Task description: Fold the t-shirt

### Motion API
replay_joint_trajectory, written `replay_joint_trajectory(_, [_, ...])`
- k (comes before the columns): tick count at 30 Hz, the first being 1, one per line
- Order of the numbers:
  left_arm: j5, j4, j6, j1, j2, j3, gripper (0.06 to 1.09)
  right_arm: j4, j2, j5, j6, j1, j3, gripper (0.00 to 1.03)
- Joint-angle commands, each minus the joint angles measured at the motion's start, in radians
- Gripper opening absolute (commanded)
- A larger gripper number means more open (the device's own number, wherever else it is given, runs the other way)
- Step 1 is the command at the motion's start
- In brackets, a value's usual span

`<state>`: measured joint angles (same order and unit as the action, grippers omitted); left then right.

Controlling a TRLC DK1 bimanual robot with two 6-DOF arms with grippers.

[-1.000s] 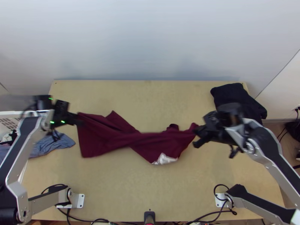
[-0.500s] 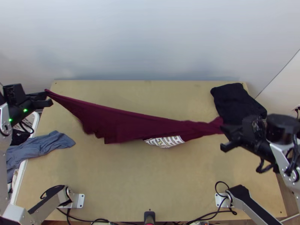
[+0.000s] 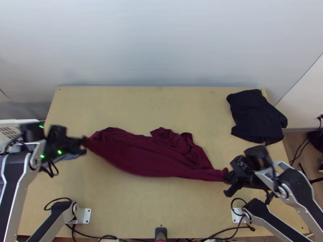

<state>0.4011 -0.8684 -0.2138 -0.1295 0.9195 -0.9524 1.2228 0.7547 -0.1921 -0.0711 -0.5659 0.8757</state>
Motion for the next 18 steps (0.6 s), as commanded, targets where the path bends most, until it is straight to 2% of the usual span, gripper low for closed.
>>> replay_joint_trajectory(1, [-0.022,-0.119,-0.162,0.079,-0.011,0.168,0.10,0.001,0.080,-0.004,-0.064,-0.083,-0.107,0.03])
replay_joint_trajectory(4, [-0.090,-0.021,-0.167,-0.010,0.005,0.145,0.11,-0.069,0.138,0.048,-0.078,-0.046,-0.093,0.03])
replay_joint_trajectory(7, [-0.087,0.106,-0.136,-0.142,0.051,0.046,0.11,-0.192,0.149,0.048,-0.079,0.041,-0.043,0.03])
replay_joint_trajectory(12, [-0.093,0.239,-0.052,-0.154,0.223,-0.189,0.11,-0.352,0.195,0.051,-0.075,0.199,0.023,0.03])
replay_joint_trajectory(13, [-0.111,0.270,-0.039,-0.154,0.262,-0.223,0.12,-0.391,0.202,0.052,-0.067,0.230,0.023,0.03])
replay_joint_trajectory(16, [-0.269,0.411,-0.022,-0.133,0.360,-0.264,0.12,-0.493,0.229,0.118,-0.047,0.285,0.016,0.03])
replay_joint_trajectory(18, [-0.323,0.490,-0.007,-0.111,0.415,-0.263,0.13,-0.525,0.242,0.134,-0.042,0.313,0.017,0.03])
